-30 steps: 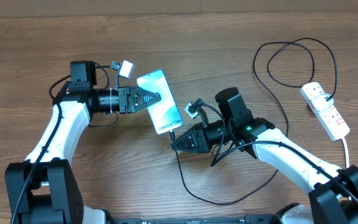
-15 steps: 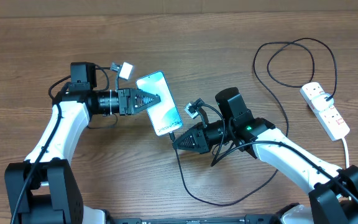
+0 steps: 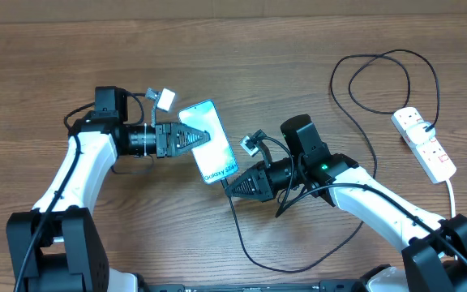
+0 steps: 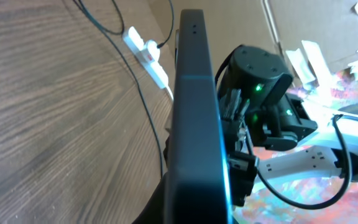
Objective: Plug charger to phone and switch on socket
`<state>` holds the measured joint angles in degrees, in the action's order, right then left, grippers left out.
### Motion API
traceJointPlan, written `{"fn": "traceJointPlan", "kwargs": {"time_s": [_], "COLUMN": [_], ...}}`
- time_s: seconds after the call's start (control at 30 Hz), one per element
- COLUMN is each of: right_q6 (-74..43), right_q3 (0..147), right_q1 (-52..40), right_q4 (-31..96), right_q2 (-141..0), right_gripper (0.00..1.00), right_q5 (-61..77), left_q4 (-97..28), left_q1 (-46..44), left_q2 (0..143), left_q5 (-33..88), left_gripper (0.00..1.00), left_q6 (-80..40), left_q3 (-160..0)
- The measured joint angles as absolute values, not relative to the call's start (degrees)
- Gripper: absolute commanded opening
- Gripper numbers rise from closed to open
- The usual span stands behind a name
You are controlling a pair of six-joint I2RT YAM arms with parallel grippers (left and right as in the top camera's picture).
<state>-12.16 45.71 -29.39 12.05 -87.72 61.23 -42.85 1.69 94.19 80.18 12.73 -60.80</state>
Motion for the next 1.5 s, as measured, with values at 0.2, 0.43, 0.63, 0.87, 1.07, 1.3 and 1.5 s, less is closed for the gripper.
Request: {"fn": "traceJointPlan", "kwargs": {"time_s": [0.2,0.43,0.63,0.87,1.07,1.3,1.5], "right_q6": [-12.1,-12.0,-12.0,-13.1,-16.3,-18.5,-19.4], "right_q3": [45.7,45.7,45.7,45.7,45.7,45.7,45.7], "right_q1": [-29.5,-29.7,-29.7,-29.8,-29.7,-29.7,-29.7], "right_q4": [13.2,14.1,14.7,12.1,8.7,6.0,5.1], "right_q2": [-87.7,-87.9,-88.1,-88.3,-88.5,-88.5,-88.5], "right_gripper": [0.04,0.04,0.04,0.04,0.04,0.04,0.04], "right_q5": [61.3,61.0,61.2,61.9,62.4,62.9,63.2], "left_q4": [-46.3,-47.4,-47.4,-49.0,-49.8,-50.9,-51.3], "left_q1": [0.7,-0.9,-1.9,-1.9,-1.8,-1.8,-1.8], "left_q2": [94.2,94.2,94.2,94.2,94.2,94.2,94.2], "left_q5": [79.7,79.7,79.5,79.5,79.4,79.5,79.4], "left_gripper": [0.04,0.04,0.04,0.04,0.04,0.04,0.04], "left_q6": [17.6,21.6,22.7,23.0,23.1,23.1,23.1], "left_q3": [-61.5,-62.1,-62.2,-62.5,-62.8,-63.0,-63.0]}}
